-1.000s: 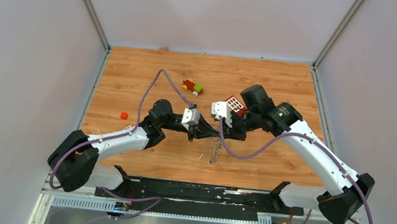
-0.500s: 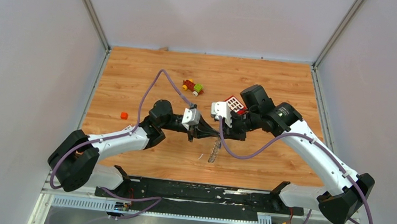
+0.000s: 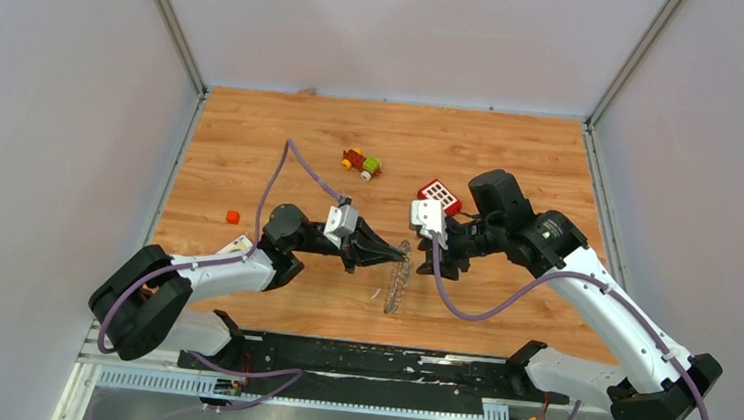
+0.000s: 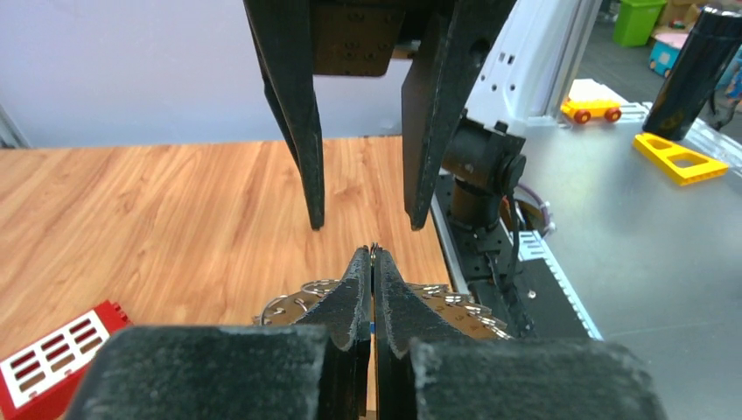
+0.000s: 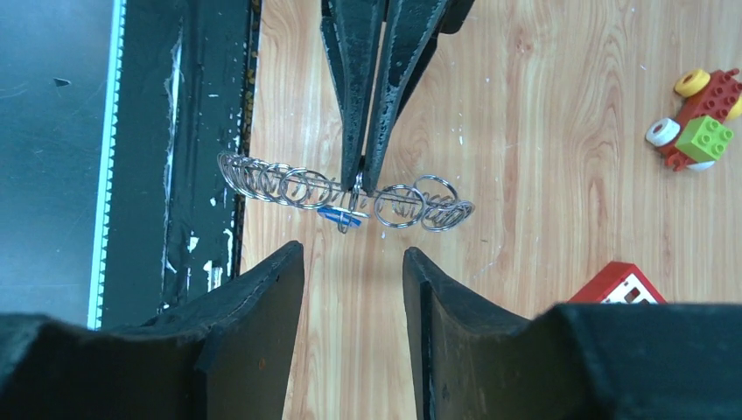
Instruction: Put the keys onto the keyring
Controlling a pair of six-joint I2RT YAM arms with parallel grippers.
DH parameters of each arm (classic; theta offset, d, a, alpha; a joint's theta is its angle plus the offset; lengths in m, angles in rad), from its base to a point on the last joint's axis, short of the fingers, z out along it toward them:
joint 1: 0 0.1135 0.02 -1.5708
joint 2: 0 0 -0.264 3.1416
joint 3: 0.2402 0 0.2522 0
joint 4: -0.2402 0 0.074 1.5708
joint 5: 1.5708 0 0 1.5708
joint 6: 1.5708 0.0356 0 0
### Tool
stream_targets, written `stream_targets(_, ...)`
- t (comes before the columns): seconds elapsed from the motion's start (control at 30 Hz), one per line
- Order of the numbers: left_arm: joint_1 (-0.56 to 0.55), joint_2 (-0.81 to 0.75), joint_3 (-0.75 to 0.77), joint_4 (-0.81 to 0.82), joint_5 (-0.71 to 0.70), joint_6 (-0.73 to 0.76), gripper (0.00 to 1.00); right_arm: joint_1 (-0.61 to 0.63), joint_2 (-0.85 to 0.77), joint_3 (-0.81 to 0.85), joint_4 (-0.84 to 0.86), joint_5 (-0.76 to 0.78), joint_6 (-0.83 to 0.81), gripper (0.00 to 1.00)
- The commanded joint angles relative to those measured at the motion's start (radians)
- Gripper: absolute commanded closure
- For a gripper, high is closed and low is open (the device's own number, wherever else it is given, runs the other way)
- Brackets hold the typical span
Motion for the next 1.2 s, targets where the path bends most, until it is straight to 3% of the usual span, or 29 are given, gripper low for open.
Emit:
stream_targets(0.0,0.006,-0.003,0.001,0.187,-0.015,-0.087,1.0,-0.01,-0.016,-0.003,0.039,-0.109,-0.017,0.54)
stream_targets(0.27,0.006,0.009,-0.004,0.218,-0.006,-0.102,1.0,-0.01,0.027,0.025,0.037,-0.162,-0.018,0.61)
stream_targets(0.7,0.005,0.019,-0.017,0.289,0.005,-0.135,1.0,-0.01,0.026,-0.016,0.09,-0.128,0.003,0.96)
stream_targets(1.17,0.006,0.037,-0.03,0.411,0.0,-0.213,1.0,-0.01,0.024,-0.062,0.132,-0.146,0.024,0.97)
